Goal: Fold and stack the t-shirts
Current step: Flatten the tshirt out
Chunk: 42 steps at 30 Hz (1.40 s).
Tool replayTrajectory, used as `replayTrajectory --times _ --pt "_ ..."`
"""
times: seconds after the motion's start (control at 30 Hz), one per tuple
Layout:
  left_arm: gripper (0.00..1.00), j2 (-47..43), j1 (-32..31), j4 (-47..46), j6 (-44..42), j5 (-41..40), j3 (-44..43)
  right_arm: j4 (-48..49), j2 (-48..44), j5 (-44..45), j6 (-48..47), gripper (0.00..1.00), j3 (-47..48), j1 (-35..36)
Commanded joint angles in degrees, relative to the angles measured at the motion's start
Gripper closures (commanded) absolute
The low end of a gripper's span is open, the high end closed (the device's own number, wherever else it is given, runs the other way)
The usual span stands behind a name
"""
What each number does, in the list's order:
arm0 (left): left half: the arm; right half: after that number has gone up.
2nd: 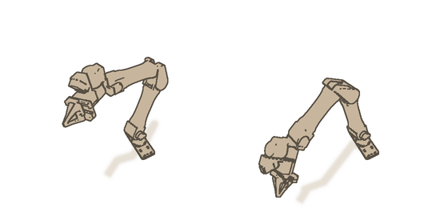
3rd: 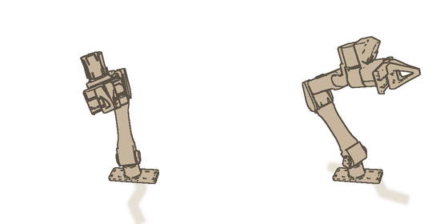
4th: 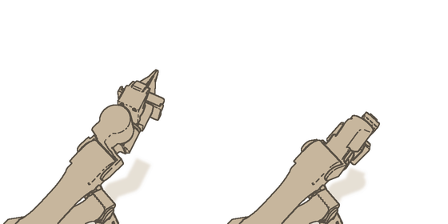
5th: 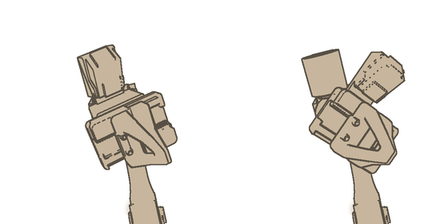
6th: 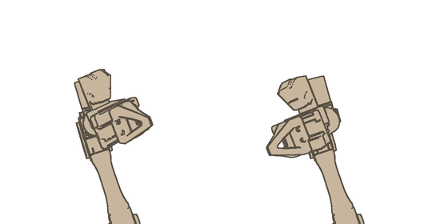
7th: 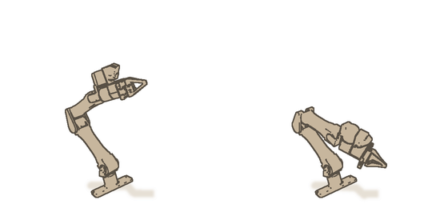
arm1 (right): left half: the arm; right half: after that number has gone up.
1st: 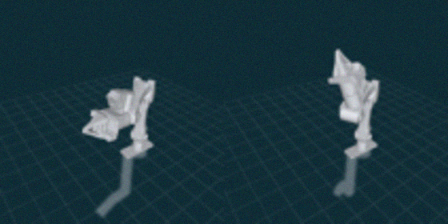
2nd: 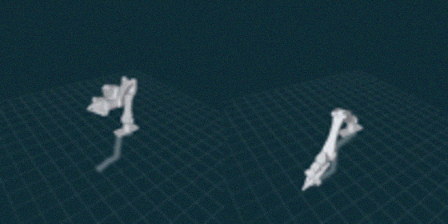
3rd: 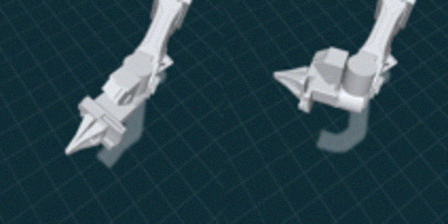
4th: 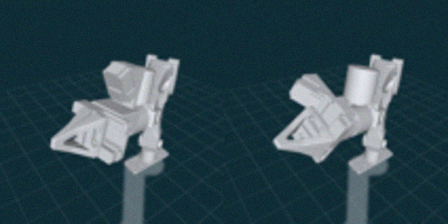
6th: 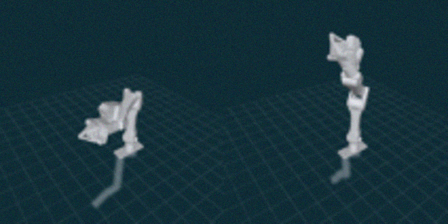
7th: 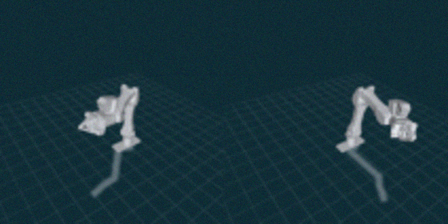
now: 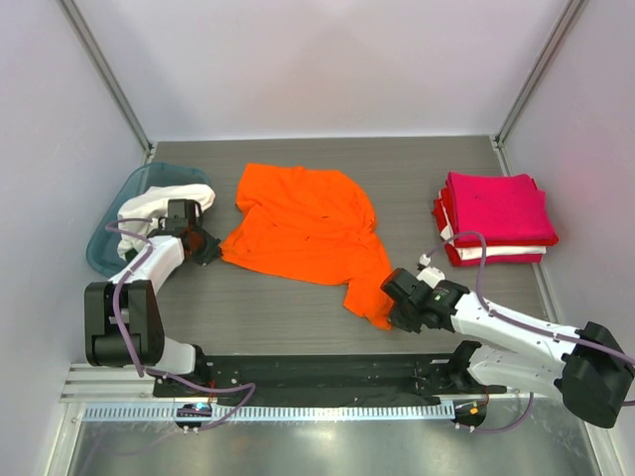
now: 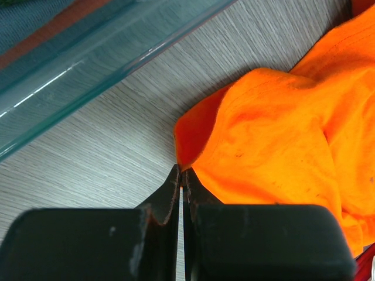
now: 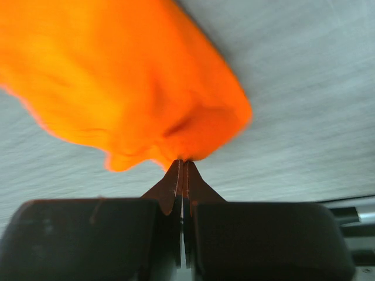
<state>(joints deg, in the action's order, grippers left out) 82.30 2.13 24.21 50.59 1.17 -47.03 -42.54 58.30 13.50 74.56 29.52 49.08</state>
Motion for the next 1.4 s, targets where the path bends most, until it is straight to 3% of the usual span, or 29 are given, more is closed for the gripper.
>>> replayTrajectory --times 0.0,0.2,0.37,0.43,0.73,0.97,1.03,1.17,1.37 --pt "1.0 -2.58 0.24 -0.65 0.12 0.94 -0.53 0.62 0.4 7.58 -3.62 0.99 6.68 0.05" --pt "1.0 -4.87 0.24 0.13 0.92 2.08 -0.78 1.32 7.25 17.18 -11.62 0.99 20.12 -5.91" --pt "1.0 -6.36 0.33 5.49 0.56 0.59 -7.28 7.64 17.25 8.68 -23.92 0.99 33.74 -18.9" --pt "1.0 -5.93 0.24 7.86 0.74 0.5 -10.18 9.92 19.91 6.9 -26.91 0.99 40.24 -20.94" --pt "1.0 2.33 1.99 22.36 0.3 0.94 -41.98 10.55 29.58 -10.15 -35.28 0.99 67.58 -33.16" --pt "0.99 6.11 6.3 30.8 0.65 4.19 -65.19 10.64 29.24 -23.24 -35.54 0.99 81.57 -42.13" --pt "1.0 4.8 8.06 31.78 1.18 6.64 -68.27 10.64 28.27 -26.57 -36.33 0.99 83.51 -44.23" --pt "1.0 -1.6 11.05 28.45 3.37 12.52 -66.45 10.99 21.62 -30.19 -37.47 0.99 83.16 -46.52" --pt "0.99 -10.84 11.67 27.82 4.7 12.72 -73.09 11.43 10.62 -28.97 -39.23 0.99 82.81 -46.71"
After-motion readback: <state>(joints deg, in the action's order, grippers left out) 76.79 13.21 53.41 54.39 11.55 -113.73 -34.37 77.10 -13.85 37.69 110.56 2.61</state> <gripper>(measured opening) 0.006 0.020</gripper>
